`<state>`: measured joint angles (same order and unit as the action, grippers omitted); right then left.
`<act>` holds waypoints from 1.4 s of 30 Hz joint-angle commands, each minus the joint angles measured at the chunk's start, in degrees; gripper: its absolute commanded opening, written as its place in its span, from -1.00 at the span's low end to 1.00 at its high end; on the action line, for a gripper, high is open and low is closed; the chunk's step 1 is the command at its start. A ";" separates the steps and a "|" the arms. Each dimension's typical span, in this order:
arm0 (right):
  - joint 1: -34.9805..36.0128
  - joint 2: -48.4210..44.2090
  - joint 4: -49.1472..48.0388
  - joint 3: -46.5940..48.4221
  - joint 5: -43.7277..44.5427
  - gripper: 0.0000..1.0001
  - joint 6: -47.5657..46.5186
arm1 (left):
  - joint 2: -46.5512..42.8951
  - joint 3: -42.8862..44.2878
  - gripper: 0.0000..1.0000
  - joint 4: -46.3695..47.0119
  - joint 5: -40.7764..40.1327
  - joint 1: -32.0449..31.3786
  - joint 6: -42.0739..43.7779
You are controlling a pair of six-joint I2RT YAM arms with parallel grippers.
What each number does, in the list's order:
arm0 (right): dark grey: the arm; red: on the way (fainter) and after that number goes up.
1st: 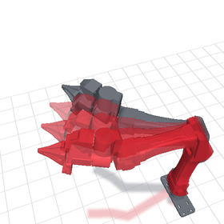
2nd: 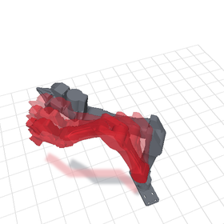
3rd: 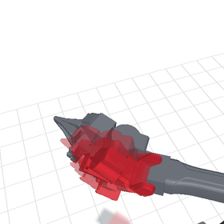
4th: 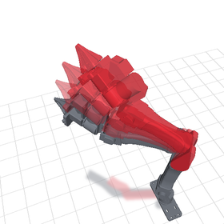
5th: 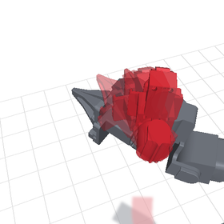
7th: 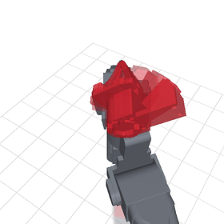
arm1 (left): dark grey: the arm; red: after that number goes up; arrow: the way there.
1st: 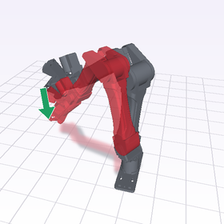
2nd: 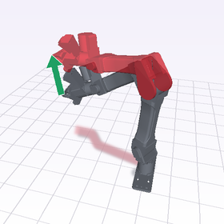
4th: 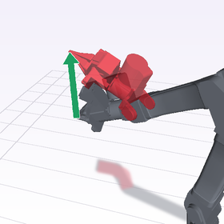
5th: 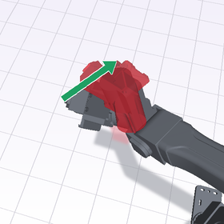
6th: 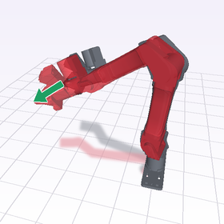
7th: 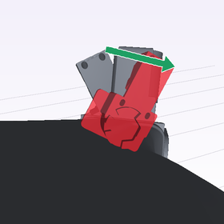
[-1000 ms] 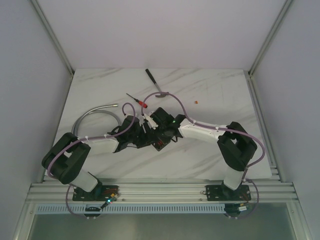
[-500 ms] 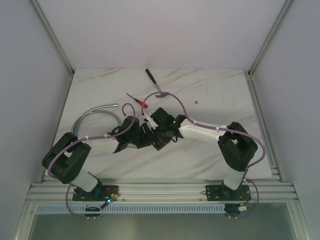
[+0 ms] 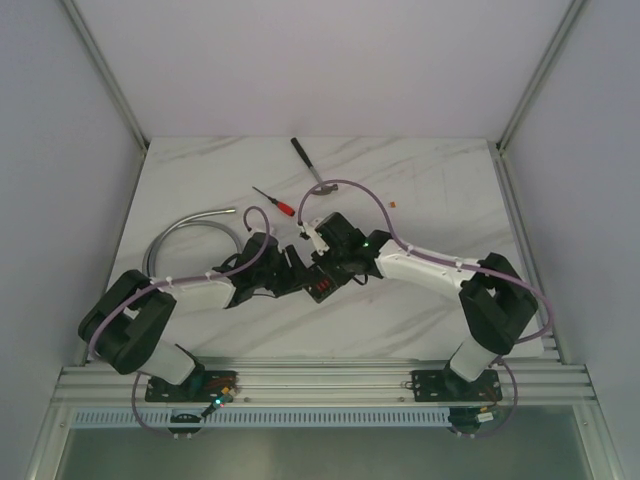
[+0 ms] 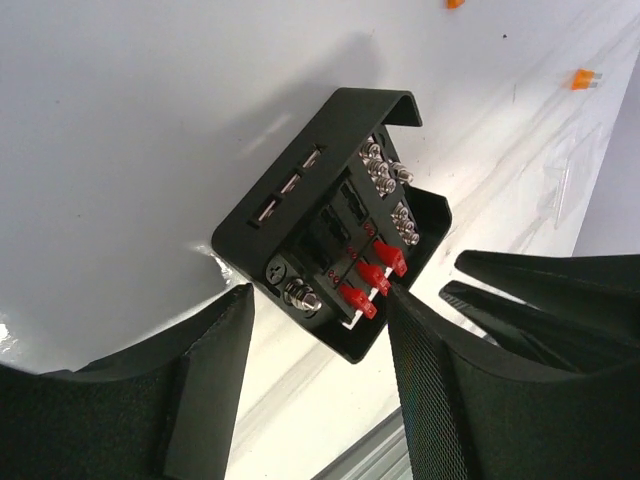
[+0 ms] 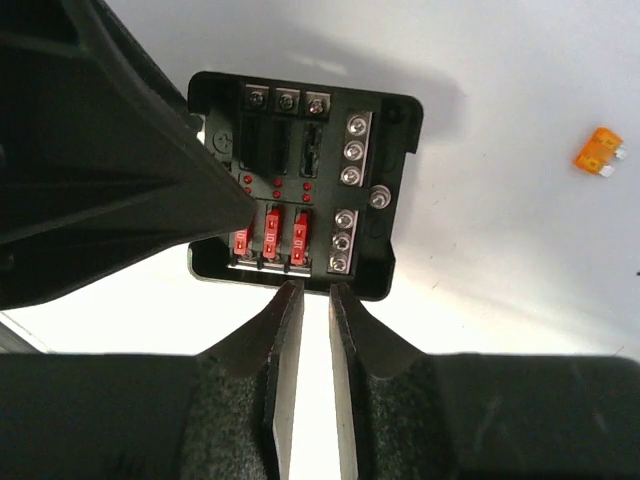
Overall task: Snap on the fuse box
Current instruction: Install the fuse at the fuse box base.
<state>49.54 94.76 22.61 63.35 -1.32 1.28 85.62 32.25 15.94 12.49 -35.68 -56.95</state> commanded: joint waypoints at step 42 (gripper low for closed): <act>-3.39 3.50 -5.42 2.04 -1.26 -0.70 6.32 | 4.98 5.76 0.26 -3.97 0.01 1.76 5.36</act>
<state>46.48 98.13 17.98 63.59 -3.64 6.66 89.65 36.91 12.60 11.60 -34.13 -52.38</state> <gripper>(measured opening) 0.154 0.629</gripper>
